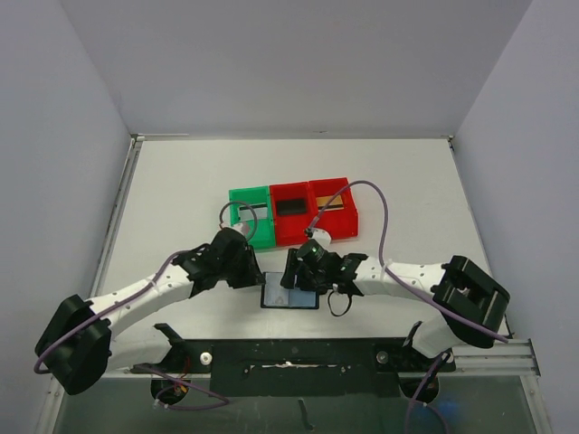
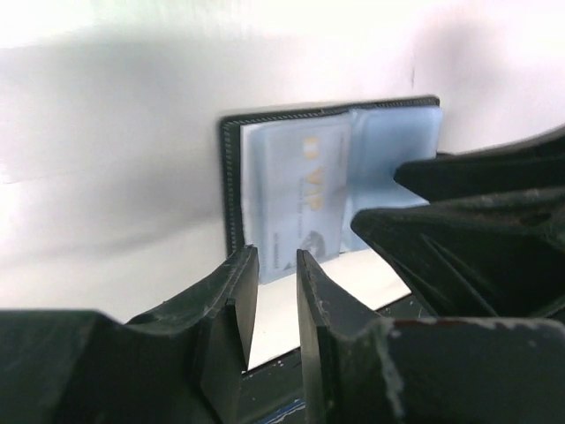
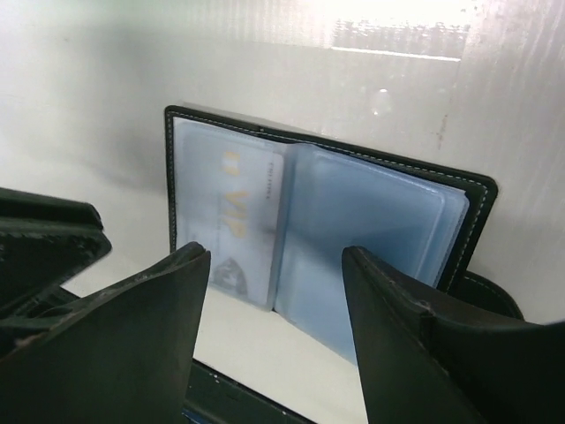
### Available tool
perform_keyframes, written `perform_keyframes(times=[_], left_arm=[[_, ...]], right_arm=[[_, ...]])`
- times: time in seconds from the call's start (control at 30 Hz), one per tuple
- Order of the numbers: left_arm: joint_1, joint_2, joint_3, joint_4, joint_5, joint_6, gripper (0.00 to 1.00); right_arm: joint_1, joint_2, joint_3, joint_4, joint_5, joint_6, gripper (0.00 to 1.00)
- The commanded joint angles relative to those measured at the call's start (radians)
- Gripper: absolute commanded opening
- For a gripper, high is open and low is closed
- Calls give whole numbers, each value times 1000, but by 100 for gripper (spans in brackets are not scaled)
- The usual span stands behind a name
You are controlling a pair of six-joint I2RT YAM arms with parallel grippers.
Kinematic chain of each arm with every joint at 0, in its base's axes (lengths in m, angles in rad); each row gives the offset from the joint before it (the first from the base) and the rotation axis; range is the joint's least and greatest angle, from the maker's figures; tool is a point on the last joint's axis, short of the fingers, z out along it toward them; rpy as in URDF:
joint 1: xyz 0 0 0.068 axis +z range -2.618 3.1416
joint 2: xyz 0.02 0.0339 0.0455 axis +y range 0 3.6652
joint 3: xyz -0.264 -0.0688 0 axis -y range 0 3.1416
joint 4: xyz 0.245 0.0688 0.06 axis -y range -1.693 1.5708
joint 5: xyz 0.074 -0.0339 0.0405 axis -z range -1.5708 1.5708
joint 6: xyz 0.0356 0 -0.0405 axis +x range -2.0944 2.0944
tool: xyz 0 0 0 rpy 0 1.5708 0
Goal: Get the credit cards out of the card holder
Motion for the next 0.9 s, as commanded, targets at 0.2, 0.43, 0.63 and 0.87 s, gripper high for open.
perform_keyframes(times=[0.2,0.43,0.63,0.87], left_arm=[[142,-266,-58,-109,-153,-63,31],[162,-339,-70,-133,-174,-75,32],[165,-330,-77,-116,-151,-74,33],[167,-301,-81,-78,-119,-72,33]], right_arm=[[94,80,228,-143,171,-53,58],[105,213,292,-157,119,-47,59],[97,235,240,-123,70,-14,59],[78,228,219,-117,50,-8,70]])
